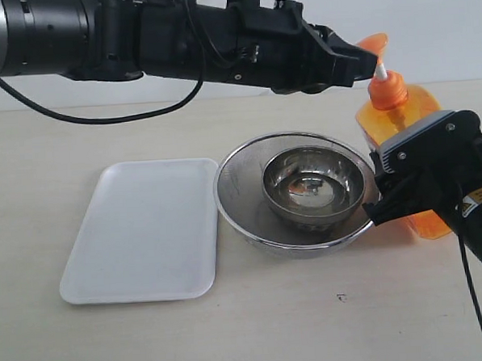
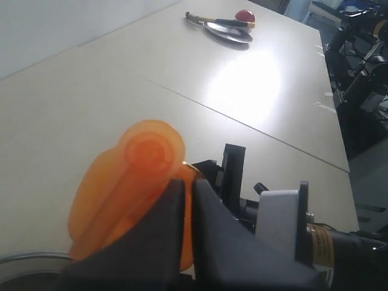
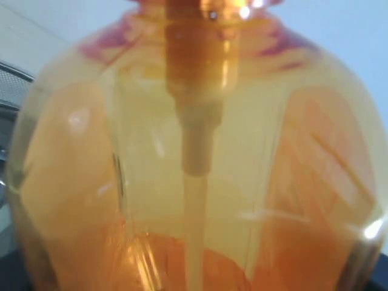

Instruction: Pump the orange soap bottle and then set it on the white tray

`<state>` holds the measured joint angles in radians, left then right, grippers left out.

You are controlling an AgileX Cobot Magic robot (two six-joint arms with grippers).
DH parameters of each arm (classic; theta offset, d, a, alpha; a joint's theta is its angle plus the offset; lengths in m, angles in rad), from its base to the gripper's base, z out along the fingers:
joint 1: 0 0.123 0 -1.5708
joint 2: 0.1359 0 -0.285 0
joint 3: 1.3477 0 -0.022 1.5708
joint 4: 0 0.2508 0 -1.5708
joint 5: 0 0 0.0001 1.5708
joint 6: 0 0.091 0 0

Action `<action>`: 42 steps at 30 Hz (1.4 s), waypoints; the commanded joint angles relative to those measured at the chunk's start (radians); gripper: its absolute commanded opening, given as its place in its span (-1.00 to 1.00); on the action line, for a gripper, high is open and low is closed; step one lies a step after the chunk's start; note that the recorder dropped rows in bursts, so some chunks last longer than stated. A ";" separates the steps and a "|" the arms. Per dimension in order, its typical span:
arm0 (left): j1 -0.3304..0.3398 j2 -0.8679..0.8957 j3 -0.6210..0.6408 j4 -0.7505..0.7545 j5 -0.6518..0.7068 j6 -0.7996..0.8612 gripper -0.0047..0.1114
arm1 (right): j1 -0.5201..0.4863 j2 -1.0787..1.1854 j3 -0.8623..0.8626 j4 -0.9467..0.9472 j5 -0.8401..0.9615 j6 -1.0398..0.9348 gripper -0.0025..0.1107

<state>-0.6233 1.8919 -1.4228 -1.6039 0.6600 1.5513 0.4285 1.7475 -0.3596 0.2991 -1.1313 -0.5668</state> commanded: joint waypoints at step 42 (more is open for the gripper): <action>0.029 0.110 0.004 -0.140 0.020 0.080 -0.84 | 0.001 -0.011 -0.004 -0.079 -0.014 -0.014 -0.96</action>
<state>-0.5825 1.9560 -1.4405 -1.7829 0.7179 1.6280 0.4267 1.7475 -0.3602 0.2794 -1.1273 -0.5986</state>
